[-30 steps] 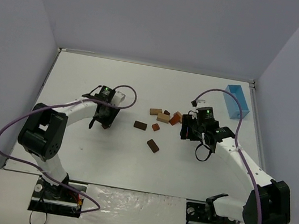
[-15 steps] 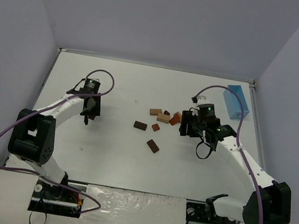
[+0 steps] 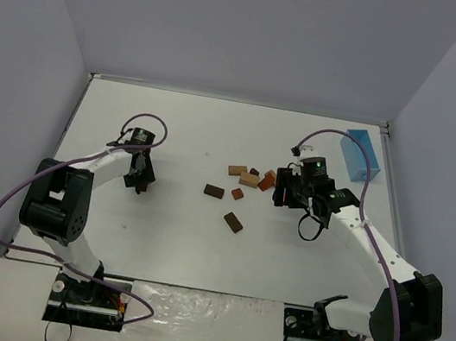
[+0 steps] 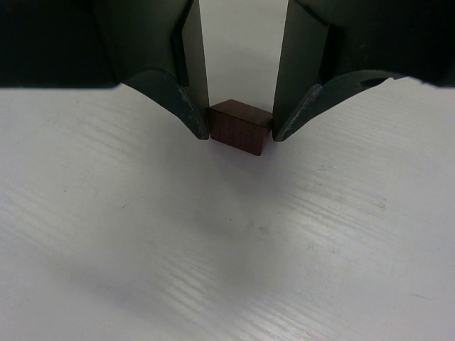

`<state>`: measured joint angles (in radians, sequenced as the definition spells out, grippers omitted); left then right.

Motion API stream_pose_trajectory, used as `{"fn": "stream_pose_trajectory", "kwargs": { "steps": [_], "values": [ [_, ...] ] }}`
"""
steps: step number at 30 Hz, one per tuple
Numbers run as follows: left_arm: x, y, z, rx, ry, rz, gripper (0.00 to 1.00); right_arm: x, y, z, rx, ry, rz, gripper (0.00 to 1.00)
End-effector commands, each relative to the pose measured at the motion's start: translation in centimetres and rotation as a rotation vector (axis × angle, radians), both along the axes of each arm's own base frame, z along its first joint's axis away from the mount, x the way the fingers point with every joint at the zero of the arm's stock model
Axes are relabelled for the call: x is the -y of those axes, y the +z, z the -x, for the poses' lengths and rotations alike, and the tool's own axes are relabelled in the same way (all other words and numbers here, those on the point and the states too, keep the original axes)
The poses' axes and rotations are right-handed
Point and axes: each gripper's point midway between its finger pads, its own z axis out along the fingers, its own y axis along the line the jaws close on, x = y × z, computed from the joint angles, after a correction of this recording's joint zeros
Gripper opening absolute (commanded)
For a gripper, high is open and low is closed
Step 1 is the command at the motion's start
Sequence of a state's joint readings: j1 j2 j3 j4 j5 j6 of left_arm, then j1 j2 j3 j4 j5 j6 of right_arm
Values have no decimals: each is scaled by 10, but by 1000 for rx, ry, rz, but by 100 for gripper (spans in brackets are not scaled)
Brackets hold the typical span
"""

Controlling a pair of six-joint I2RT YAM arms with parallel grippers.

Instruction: Build the wood block tower

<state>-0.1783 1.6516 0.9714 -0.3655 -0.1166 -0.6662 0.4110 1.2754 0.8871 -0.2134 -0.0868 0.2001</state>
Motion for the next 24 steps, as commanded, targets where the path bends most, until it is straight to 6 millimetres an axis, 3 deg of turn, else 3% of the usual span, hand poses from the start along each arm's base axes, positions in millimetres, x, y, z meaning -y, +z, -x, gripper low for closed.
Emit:
{"fn": "stream_pose_trajectory", "kwargs": {
  "steps": [1, 6, 11, 17, 24],
  "values": [
    [1, 8, -10, 47, 29, 7, 34, -4, 18, -15, 59, 1, -19, 54],
    [-1, 28, -13, 68, -59, -30, 53, -4, 19, -16, 63, 3, -20, 56],
    [-4, 49, -15, 100, -232, -95, 55, -3, 21, -14, 74, 3, -18, 56],
    [3, 42, -17, 92, -428, -117, 53, -2, 24, -12, 83, 5, -24, 56],
    [12, 27, -18, 70, -489, -81, 51, -1, 27, -9, 97, 6, -28, 57]
  ]
}}
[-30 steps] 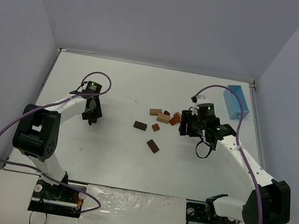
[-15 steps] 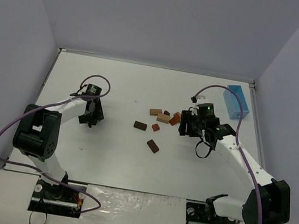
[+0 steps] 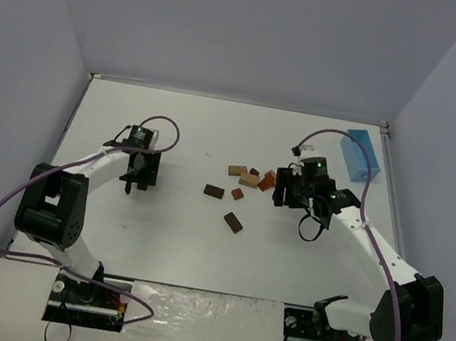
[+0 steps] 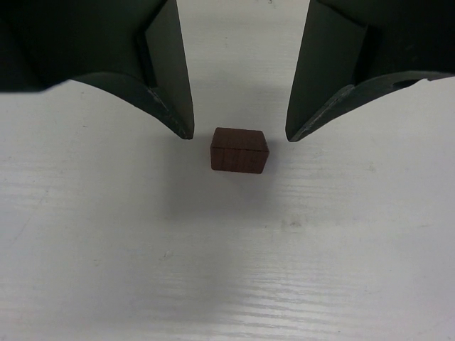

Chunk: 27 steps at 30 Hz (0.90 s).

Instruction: Build the wood block tower

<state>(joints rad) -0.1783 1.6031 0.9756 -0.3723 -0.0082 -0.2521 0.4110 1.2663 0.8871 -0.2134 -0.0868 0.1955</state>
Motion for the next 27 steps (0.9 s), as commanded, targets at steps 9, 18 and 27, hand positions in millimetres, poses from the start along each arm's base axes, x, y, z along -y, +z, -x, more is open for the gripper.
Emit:
{"fn": "stream_pose_trajectory", "kwargs": {
  "steps": [9, 18, 27],
  "values": [
    [11, 1, -27, 52, -45, 25, 39, -1, 24, -8, 88, 3, -30, 57],
    [20, 3, -22, 69, 58, 97, 5, -1, 23, -7, 89, 4, -28, 57],
    [41, -6, -7, 52, 104, 140, 6, -1, 22, -7, 86, 4, -28, 57]
  ]
}}
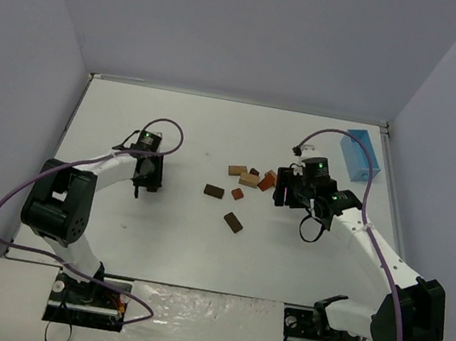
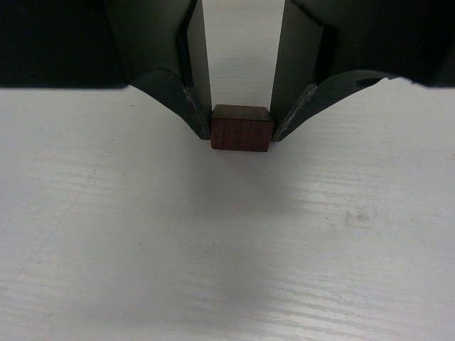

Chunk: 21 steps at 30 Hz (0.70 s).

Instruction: Build the wood block tower

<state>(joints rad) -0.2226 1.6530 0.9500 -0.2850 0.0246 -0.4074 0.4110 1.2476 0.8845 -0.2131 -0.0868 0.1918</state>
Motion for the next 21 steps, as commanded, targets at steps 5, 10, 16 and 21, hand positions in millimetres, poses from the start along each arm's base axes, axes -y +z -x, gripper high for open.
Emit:
{"fn": "stream_pose_trajectory", "kwargs": {
  "steps": [5, 10, 16, 21],
  "values": [
    [9, 6, 1, 32, 37, 12, 24, -1, 16, -8, 67, 1, -24, 57],
    [5, 11, -1, 37, 49, -11, 40, -4, 16, -7, 63, 8, -27, 57],
    [5, 10, 1, 23, 53, -6, 52, -6, 15, -7, 60, 17, -24, 57],
    [8, 33, -4, 53, 58, 10, 59, -18, 14, -3, 57, 61, -18, 57]
  ]
}}
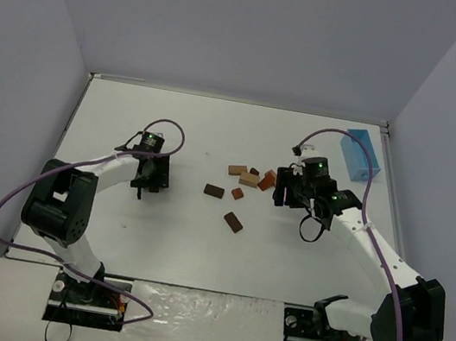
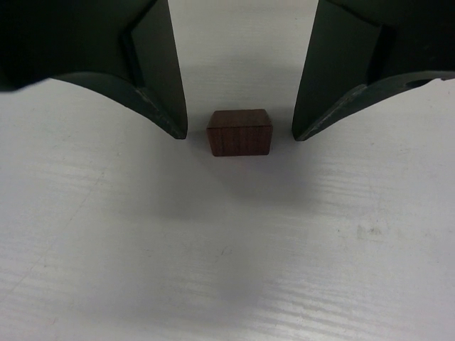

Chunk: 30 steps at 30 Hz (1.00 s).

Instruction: Build the wood block tower

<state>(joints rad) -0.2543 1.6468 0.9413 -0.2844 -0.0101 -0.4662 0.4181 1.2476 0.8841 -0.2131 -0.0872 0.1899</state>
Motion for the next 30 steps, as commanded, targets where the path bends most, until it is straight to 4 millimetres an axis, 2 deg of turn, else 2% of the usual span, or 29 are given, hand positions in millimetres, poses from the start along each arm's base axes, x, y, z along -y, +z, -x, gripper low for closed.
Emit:
{"fn": "stream_pose_trajectory", "kwargs": {
  "steps": [1, 4, 7, 10, 12, 16, 22, 26, 28, 30],
  "values": [
    [2, 42, -10, 64, 27, 17, 59, -20, 11, -3, 47, 68, -17, 57],
    [0, 83, -12, 117, 44, 26, 61, -45, 6, 6, 27, 146, -13, 57],
    [-2, 133, -19, 215, 58, 37, 63, -70, -3, 16, 2, 216, 7, 57],
    [-7, 163, -11, 269, 70, 37, 65, -91, -21, 25, -45, 266, 33, 57],
    [-10, 181, -5, 309, 75, 44, 67, -97, -34, 28, -73, 279, 59, 57],
    [-21, 198, 15, 348, 95, 29, 73, -110, -58, 34, -131, 296, 94, 57],
    [-39, 201, 45, 352, 117, -22, 80, -122, -87, 40, -182, 320, 148, 56],
    [-44, 200, 55, 354, 116, -32, 80, -130, -99, 44, -196, 342, 174, 54],
    [-47, 200, 61, 352, 120, -33, 80, -135, -106, 44, -200, 347, 195, 47],
    [-47, 201, 65, 349, 117, -29, 80, -138, -105, 41, -176, 339, 215, 28]
  ]
}}
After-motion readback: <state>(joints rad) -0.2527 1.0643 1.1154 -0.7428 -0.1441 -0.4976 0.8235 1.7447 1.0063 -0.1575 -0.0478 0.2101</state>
